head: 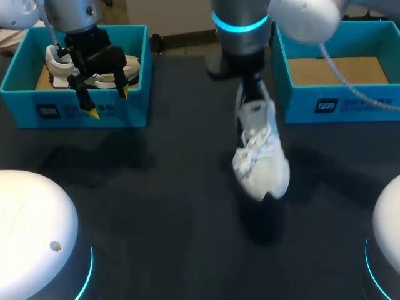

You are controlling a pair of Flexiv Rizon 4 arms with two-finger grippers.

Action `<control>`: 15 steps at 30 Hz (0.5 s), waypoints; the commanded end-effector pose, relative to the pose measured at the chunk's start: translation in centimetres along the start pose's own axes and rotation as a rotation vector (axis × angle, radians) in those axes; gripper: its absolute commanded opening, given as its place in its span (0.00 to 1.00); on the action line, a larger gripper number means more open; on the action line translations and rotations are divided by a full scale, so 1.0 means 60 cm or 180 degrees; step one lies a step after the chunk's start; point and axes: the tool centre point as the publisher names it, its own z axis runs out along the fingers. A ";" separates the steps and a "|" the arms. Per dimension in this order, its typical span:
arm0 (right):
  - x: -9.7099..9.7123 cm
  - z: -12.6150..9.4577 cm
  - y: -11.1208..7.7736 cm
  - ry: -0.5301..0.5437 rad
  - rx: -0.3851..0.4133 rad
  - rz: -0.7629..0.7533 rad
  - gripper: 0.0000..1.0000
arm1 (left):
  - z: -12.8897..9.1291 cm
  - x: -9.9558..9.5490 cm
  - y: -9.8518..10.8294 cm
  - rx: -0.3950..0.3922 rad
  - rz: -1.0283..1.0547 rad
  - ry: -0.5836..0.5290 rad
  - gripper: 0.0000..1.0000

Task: Take the shoe out of the shoebox, open the shoe tongue, remove and reinsert the insole, then place the shoe into the shoebox

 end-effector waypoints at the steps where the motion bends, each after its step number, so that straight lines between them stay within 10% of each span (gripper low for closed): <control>1: -0.032 -0.028 -0.068 -0.0019 -0.0142 -0.0155 0.00 | 0.000 -0.001 0.001 -0.0001 0.0004 0.0008 1.00; 15: -0.127 -0.023 -0.177 0.0105 -0.0165 -0.0230 0.00 | 0.000 -0.001 0.001 -0.0001 0.0004 0.0008 1.00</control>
